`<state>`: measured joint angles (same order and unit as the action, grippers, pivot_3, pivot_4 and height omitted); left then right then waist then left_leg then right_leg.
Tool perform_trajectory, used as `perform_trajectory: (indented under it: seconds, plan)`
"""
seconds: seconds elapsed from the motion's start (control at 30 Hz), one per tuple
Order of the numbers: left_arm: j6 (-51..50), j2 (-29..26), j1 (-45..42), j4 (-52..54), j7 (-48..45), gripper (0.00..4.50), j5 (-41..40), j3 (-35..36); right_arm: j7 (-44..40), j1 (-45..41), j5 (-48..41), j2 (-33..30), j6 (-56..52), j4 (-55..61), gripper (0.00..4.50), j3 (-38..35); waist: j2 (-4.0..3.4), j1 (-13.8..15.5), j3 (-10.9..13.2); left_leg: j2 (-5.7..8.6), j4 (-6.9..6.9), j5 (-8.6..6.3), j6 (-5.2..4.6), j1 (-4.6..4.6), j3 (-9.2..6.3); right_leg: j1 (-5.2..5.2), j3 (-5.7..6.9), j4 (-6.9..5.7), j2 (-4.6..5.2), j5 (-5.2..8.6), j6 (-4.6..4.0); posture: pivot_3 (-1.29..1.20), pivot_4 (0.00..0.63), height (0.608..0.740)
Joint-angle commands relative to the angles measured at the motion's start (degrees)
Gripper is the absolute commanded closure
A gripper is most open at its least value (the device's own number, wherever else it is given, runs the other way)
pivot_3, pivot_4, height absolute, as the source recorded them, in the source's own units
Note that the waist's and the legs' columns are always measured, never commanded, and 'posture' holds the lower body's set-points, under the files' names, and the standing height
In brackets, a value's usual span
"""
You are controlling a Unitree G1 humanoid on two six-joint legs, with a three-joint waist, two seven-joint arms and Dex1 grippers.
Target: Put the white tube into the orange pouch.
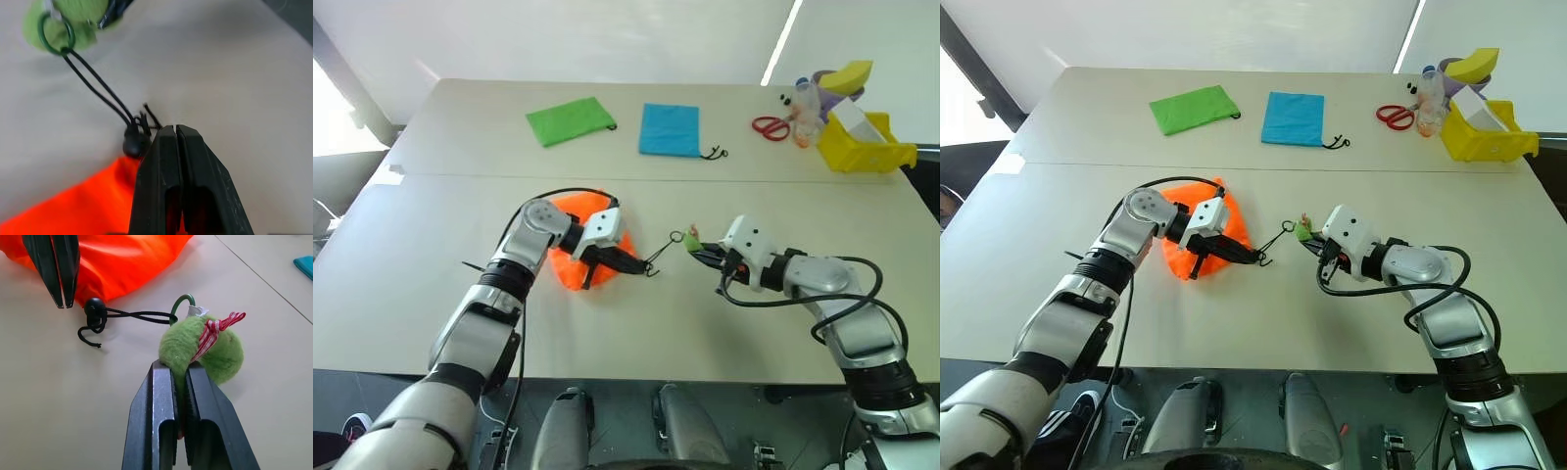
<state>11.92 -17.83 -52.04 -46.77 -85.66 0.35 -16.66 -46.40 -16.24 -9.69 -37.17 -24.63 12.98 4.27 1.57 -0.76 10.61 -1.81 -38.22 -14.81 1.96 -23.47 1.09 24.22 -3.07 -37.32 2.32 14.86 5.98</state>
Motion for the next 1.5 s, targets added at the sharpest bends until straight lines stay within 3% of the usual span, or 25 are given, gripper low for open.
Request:
perform_trajectory:
  seconds: [0.03,0.37,0.7,1.0,1.1,1.2,1.3,1.43,1.5]
  plan:
    - [3.4,0.6,-3.1,-3.4,4.1,4.41,1.3,0.7,0.0,-0.8,-0.1,-0.2,1.1,0.8,4.50,-0.4,0.00,0.2,0.0,0.01,-0.01,0.00,0.00,-0.01,0.00,0.00,0.00,0.00,0.01,0.00,0.00,0.00,0.150,0.740]
    - [0.6,2.5,-7.5,-9.9,4.0,4.41,-1.3,3.0,0.1,-0.8,-0.1,0.0,1.0,0.9,4.50,-0.3,0.00,-0.1,0.0,0.00,0.01,0.00,0.00,-0.01,-0.01,0.00,0.01,0.00,-0.02,0.00,0.00,0.00,0.150,0.740]
    - [6.3,2.3,-7.0,-11.7,5.3,4.41,3.6,0.5,0.6,-0.5,0.0,0.0,0.9,1.4,4.50,-0.3,0.00,0.0,0.0,0.01,0.00,0.00,0.00,-0.01,0.00,0.00,0.00,0.01,-0.01,0.00,0.00,0.00,0.150,0.740]
    - [2.8,3.5,-11.2,-12.4,5.5,4.41,-1.6,6.9,0.4,-0.5,0.2,-0.3,1.3,1.0,4.50,-0.3,0.00,0.0,0.0,0.01,0.00,0.00,0.00,-0.01,0.00,0.00,0.01,0.01,-0.01,0.00,0.00,0.00,0.150,0.740]
    - [-2.6,3.7,-11.1,-9.7,1.7,3.49,-4.4,8.0,0.3,-0.8,0.1,-0.1,1.3,0.8,4.50,-0.2,0.01,-0.1,0.0,0.01,0.00,0.00,0.00,-0.01,0.00,0.00,0.00,0.01,-0.01,0.00,0.00,0.00,0.150,0.740]
    - [-9.1,1.7,-7.9,-2.3,-3.7,2.04,-3.9,5.0,0.3,-0.9,0.1,-0.1,1.4,0.6,4.50,-0.2,0.00,-0.2,0.0,0.01,0.01,0.00,0.00,-0.01,0.00,0.00,0.01,0.01,-0.02,0.00,0.01,0.00,0.150,0.740]
    - [-3.8,0.4,-4.0,3.2,-1.1,0.61,-1.1,2.8,0.3,-1.0,0.1,0.0,1.5,0.5,4.50,-0.2,0.00,-0.3,0.0,-0.01,0.03,0.00,0.00,0.00,0.00,0.00,0.00,0.00,-0.02,0.00,0.00,0.00,0.150,0.740]
    - [7.3,-0.6,-1.9,2.8,7.6,0.61,4.8,0.1,0.4,-1.1,0.3,0.2,1.7,0.4,4.50,-0.1,0.00,0.0,0.0,-0.01,0.01,0.00,0.00,0.01,-0.01,0.00,0.00,-0.02,-0.01,0.00,0.00,0.00,0.150,0.740]
    - [8.1,-0.3,-1.7,2.7,9.3,0.61,5.4,-0.3,0.5,-1.1,0.4,0.2,1.8,0.4,4.50,0.0,0.00,0.2,0.0,0.01,-0.01,0.00,0.01,0.00,0.00,-0.01,0.00,-0.01,0.02,-0.01,0.00,0.00,0.150,0.740]
